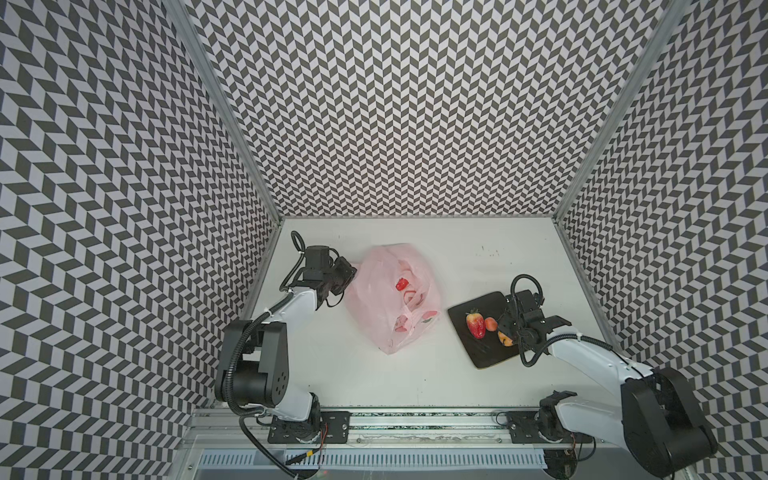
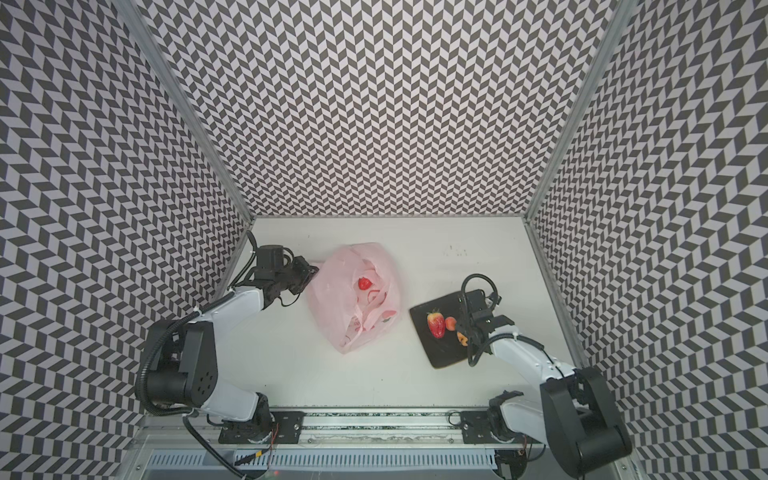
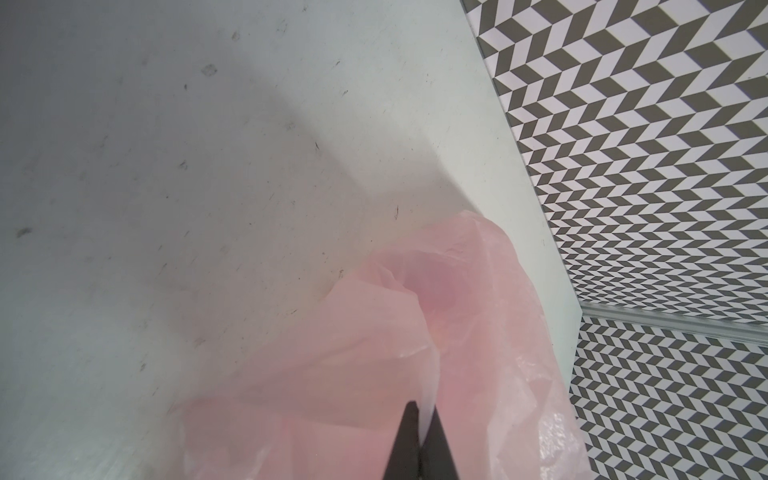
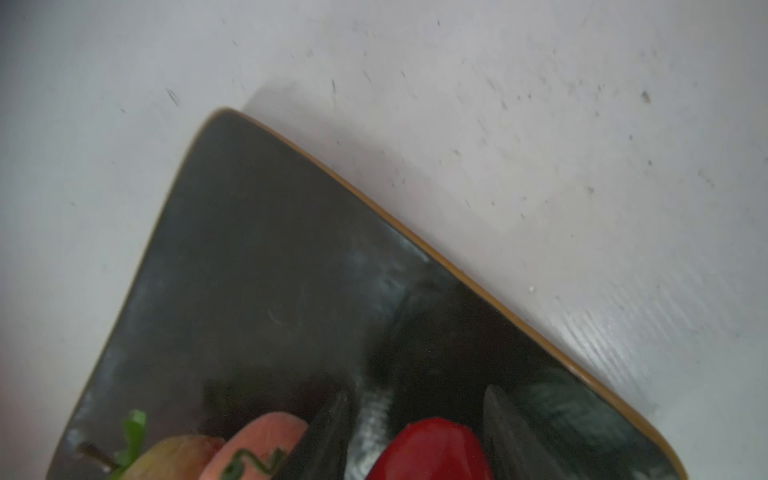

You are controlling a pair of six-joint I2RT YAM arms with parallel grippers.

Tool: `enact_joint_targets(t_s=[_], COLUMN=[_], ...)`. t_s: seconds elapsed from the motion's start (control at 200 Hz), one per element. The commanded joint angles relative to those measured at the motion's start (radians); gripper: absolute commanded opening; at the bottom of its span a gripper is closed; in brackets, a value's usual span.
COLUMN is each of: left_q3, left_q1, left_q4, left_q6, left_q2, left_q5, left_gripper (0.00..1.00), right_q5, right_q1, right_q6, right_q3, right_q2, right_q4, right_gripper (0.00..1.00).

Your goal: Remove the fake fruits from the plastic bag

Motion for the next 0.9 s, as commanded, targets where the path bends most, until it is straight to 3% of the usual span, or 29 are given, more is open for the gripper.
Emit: enact_joint_targets(t_s=[0.0, 0.275, 0.506, 0.661, 0.801, 0.896], left_q3=[0.014, 0.014, 0.02, 0.027, 0.023, 0.018], left_q1=[0.005, 0.001, -0.001, -0.001, -0.002, -0.002], left_q4=[-0.009, -0.011, -0.009, -0.01, -0.003, -0.001], left_q6=[0.012, 0.006, 0.006, 0.01, 0.006, 0.003], left_q2=[-0.022, -0.027, -0.028, -0.027, -0.024, -0.026], left_q5=[-0.004, -0.009, -0.008, -0.001, 0.005, 0.011], left_gripper=[0.0, 0.0, 0.0, 0.0, 0.0, 0.0], right_q5=[-0.038, 0.004, 0.051, 0.053, -0.155, -0.307], right_q1=[-0.012, -0.02, -0.021, -0.021, -0.021, -0.013], right_q6=[0.025, 0.037, 0.054, -0.092, -0.27, -0.288], right_q3=[-0.022, -0.004, 0.067, 0.086, 0.057, 0.034], right_q2=[0.018, -0.057, -0.181, -0.322, -0.448, -0.478], right_q4=[0.037, -0.038, -0.158, -0.116, 0.102, 0.261], right_gripper=[0.52, 0.75, 0.75, 0.71, 0.62, 0.56])
